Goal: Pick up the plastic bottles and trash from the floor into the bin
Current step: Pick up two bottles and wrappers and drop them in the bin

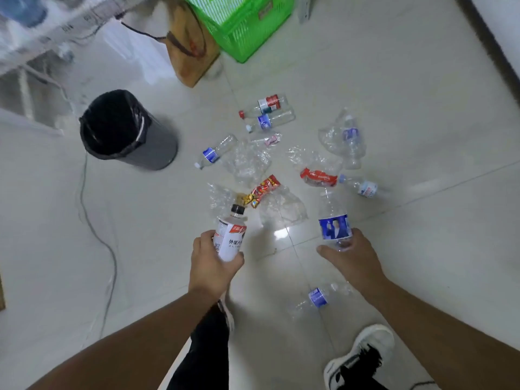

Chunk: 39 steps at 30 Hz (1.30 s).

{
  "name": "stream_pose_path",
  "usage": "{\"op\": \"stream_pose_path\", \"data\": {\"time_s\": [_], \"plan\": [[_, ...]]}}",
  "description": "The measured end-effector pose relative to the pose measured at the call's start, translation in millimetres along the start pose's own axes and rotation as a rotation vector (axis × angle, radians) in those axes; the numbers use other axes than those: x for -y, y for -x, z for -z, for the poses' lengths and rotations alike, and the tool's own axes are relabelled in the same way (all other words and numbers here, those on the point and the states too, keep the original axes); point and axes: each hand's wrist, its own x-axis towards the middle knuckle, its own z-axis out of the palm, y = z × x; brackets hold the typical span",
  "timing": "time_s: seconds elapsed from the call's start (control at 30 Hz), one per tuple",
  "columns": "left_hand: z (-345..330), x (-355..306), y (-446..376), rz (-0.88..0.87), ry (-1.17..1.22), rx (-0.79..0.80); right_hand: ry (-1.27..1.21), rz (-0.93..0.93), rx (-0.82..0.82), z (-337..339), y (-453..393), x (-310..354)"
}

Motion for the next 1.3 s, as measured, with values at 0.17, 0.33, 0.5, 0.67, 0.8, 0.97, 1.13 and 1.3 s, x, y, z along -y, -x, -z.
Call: {"op": "stream_pose_path", "data": {"time_s": [0.17, 0.33, 0.5, 0.67, 0.8, 0.97, 1.13, 1.3], "plan": [[26.5, 33.0, -43.5, 0.032, 0.089, 0.001, -0.053, -0.092, -0.027, -54.0, -0.7, 20.3], [69.0, 55.0, -94.0, 0.043, 0.099, 0.108, -0.084, -0.180, -0.080, -113.7, -2.5, 41.7], [111.6, 87.3, -154.0, 0.031, -0.105, 0.288, -0.183, -0.245, -0.109, -164.3, -18.7, 83.6], [91.1, 96.6, -199.3, -0.059, -0.186, 0.374, -0.059, -0.142, -0.092, -194.9, -56.7, 87.3], [32.0, 103.8, -241.0, -0.001, -0.275, 0.257, 0.192, -0.128, -0.068, -216.1, -122.7, 61.3], [-70.9, 133.5, -311.9, -0.044, -0.345, 0.224, 0.523, -0.133, 0.014, -249.3, -240.8, -11.2], [-151.0, 184.0, -378.3, -0.078, -0.361, 0.212, 0.675, -0.075, -0.001, -272.9, -325.5, -78.3], [-148.7, 193.3, -363.3, -0.065, -0.214, 0.074, 0.540, 0.057, -0.089, -276.0, -318.6, -81.2]]}}
